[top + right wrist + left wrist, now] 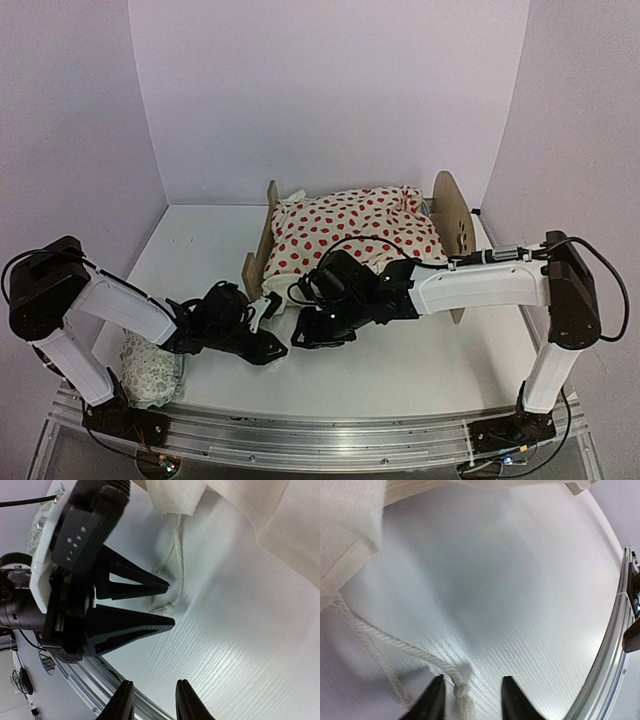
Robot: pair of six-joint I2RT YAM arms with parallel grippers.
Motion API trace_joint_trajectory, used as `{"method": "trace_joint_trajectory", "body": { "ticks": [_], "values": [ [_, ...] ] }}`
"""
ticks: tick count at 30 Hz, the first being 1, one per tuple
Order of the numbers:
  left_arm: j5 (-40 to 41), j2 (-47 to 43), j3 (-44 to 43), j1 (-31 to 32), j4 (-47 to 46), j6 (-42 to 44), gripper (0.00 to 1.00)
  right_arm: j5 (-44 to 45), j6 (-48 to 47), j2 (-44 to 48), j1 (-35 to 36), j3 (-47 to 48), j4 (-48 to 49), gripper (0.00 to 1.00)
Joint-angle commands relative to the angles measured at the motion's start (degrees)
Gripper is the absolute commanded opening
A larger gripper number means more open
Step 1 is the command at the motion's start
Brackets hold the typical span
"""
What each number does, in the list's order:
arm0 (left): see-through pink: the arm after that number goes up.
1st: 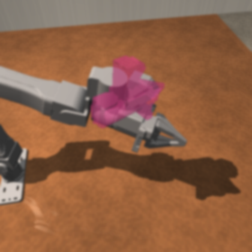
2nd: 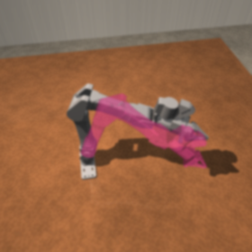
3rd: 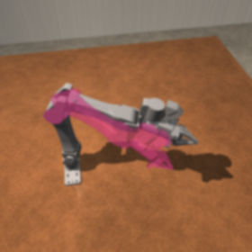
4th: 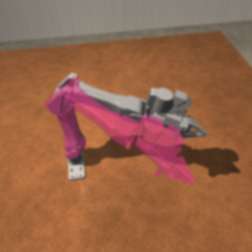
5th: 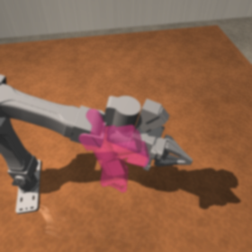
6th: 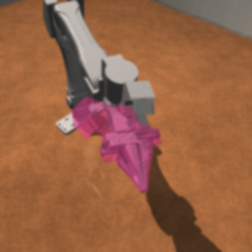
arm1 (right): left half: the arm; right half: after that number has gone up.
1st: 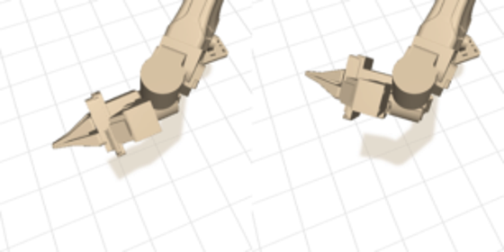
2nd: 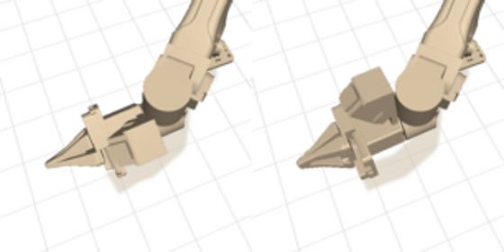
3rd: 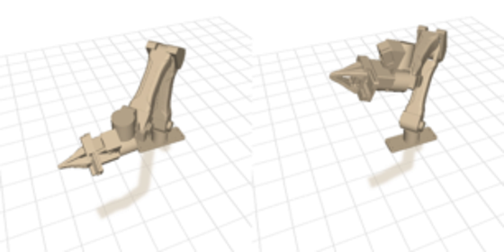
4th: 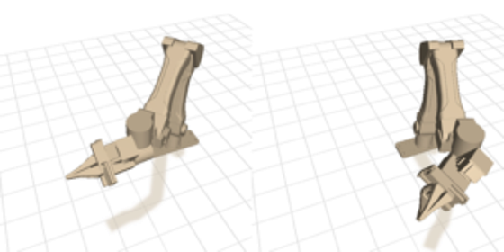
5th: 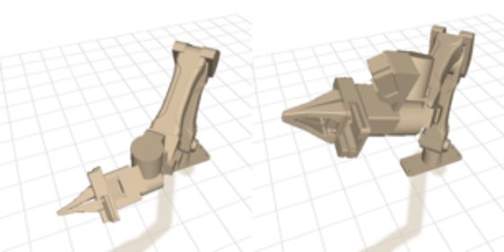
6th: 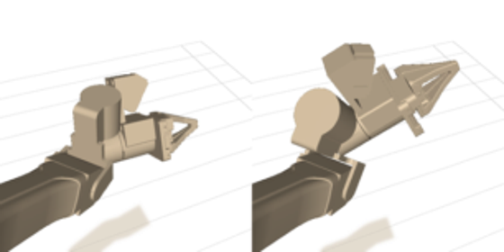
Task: Set up the pet bed
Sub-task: Cross the left ropes of the mattress attached to the bed frame.
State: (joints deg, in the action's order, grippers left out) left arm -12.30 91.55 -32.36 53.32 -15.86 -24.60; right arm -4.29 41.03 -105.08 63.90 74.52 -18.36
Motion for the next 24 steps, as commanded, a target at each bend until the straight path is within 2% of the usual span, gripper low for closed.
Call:
{"method": "trace_joint_trajectory", "body": {
  "ticks": [1, 3, 11, 12, 14, 18, 20, 24],
  "values": [
    [2.26, -5.38, -1.67, 0.12, 2.77, -1.12, 0.96, 2.51, -1.02, 1.90, -0.18, -0.12, -1.56, 0.30],
    [3.34, -8.78, -0.94, 0.12, 3.84, -1.82, 0.99, 3.30, -0.71, 1.66, -0.23, 0.26, -1.79, 0.30],
    [9.09, -23.28, 0.43, 0.13, 15.45, -2.97, 0.99, 2.32, 0.61, -2.83, -0.23, 5.14, -3.07, 0.30],
    [10.49, -24.84, 0.93, 0.06, 17.28, -4.29, 1.00, 1.92, 0.63, -3.74, -0.26, 5.90, -3.25, 0.31],
    [16.26, -28.48, 2.48, -0.11, 18.38, -14.76, 1.00, 1.81, 0.40, -5.05, -0.23, 7.73, -3.84, 0.32],
    [21.21, -35.40, 9.47, -0.65, 14.17, -31.32, 1.00, 1.95, 0.20, -6.55, -0.26, 9.30, -4.45, 0.32],
    [24.22, -37.90, 13.02, -0.67, 11.53, -33.48, 0.97, 1.60, 0.31, -7.08, -0.23, 9.77, -4.86, 0.32],
    [26.30, -34.30, 10.20, -0.67, 18.18, -30.75, 0.86, 2.45, 1.21, -7.28, -0.27, 10.49, -5.62, 0.32]
  ]
}}
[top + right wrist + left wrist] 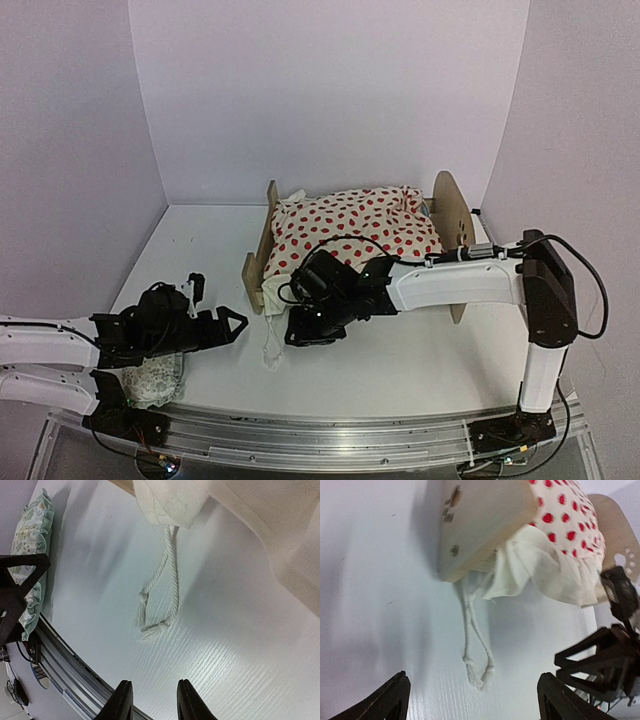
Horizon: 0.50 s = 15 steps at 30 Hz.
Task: Set up the pet bed
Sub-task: Cross the left ropes of the mattress attached to the bed frame, then tie the left ropes of the mattress closest to the robot on the bed frame base.
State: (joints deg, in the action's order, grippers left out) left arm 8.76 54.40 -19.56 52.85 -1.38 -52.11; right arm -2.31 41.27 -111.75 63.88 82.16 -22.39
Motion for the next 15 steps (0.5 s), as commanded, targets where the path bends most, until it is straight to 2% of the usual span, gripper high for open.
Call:
{"method": "trace_joint_trajectory", "body": {
  "ticks": [1, 4, 8, 11, 15],
  "values": [
    [4.36, 5.05, -4.32, -0.19, 4.81, -0.64, 0.84, 1.15, 1.07, -0.77, -0.23, 3.24, -1.73, 0.32],
    [2.56, 11.69, -7.81, -0.12, 6.36, 5.27, 0.74, 2.29, 0.30, -2.31, -0.24, 6.69, -2.69, 0.32],
    [1.96, 16.52, -8.84, -0.10, 4.25, 7.28, 0.64, 2.31, -0.37, -7.24, -0.46, 16.19, -5.73, 0.34],
    [0.83, 19.26, -8.95, -0.11, 2.39, 6.03, 0.61, 6.04, 2.79, -11.08, -0.63, 22.50, -8.49, 0.39],
    [-0.32, 21.04, -8.29, -0.12, -0.56, 4.58, 0.60, 8.69, 5.54, -15.58, -0.64, 28.17, -9.96, 0.39]
  ]
}}
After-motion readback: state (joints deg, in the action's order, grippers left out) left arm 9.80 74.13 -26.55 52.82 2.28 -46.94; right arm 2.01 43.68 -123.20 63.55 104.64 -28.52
